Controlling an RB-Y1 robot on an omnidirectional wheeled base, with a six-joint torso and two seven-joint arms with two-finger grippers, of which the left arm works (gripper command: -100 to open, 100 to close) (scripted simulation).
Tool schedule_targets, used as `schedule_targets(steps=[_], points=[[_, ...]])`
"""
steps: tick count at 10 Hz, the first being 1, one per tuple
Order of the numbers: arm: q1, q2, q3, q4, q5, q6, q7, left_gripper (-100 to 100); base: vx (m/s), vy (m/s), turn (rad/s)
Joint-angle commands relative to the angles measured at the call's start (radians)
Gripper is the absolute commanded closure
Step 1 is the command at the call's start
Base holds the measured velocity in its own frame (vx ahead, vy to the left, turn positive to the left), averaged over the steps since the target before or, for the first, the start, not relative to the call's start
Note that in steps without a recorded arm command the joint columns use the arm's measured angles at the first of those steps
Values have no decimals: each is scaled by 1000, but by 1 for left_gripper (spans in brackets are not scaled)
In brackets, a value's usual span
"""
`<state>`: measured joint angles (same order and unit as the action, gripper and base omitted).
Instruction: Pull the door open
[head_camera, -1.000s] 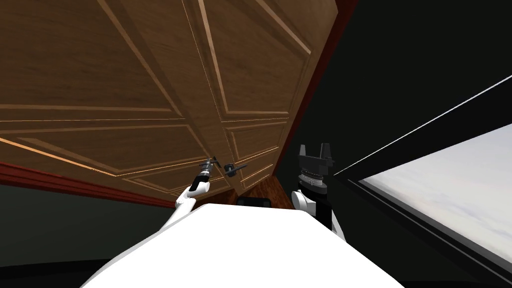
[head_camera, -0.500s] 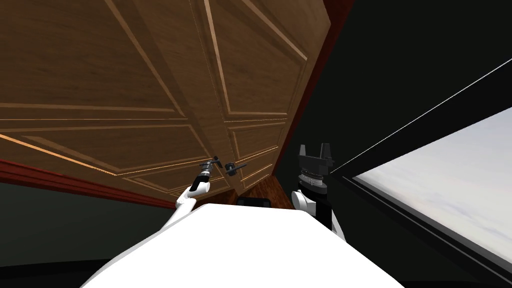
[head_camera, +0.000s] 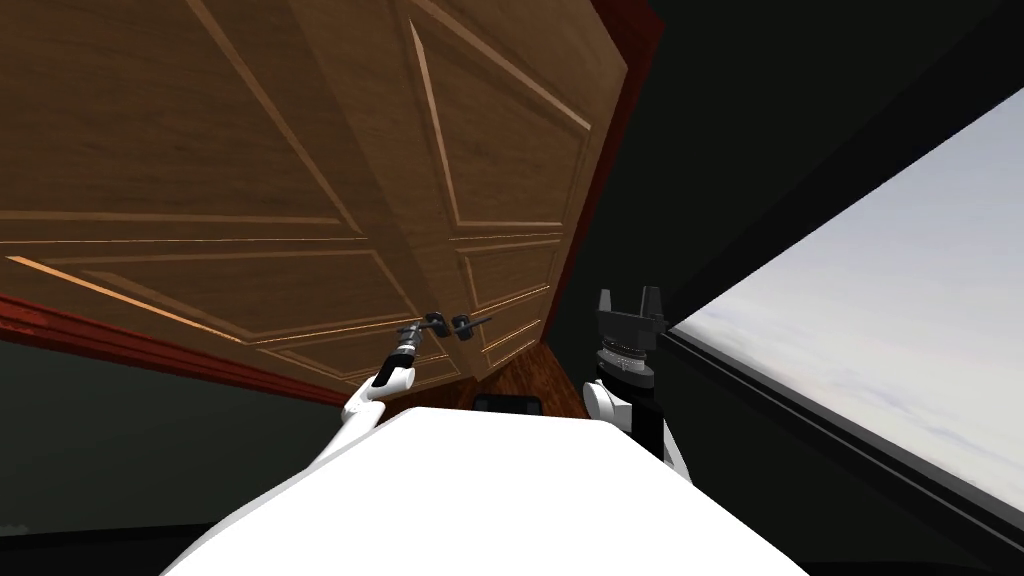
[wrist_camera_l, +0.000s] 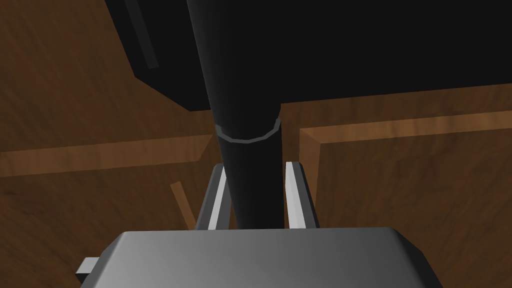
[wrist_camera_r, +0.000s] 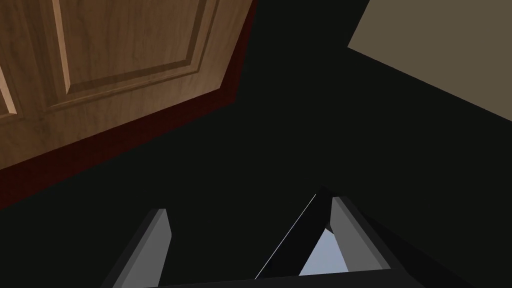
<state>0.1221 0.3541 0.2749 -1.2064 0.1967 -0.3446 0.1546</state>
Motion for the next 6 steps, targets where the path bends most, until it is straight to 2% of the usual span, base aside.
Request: schedule_targets(steps=[1, 3, 6], points=[[16, 17, -6, 2, 3, -7, 14, 100, -239, -9, -112], [24, 31, -45, -12, 5, -19, 39, 100, -273, 64, -193], [24, 40, -100, -33, 6, -33, 68, 100, -204, 91, -186]])
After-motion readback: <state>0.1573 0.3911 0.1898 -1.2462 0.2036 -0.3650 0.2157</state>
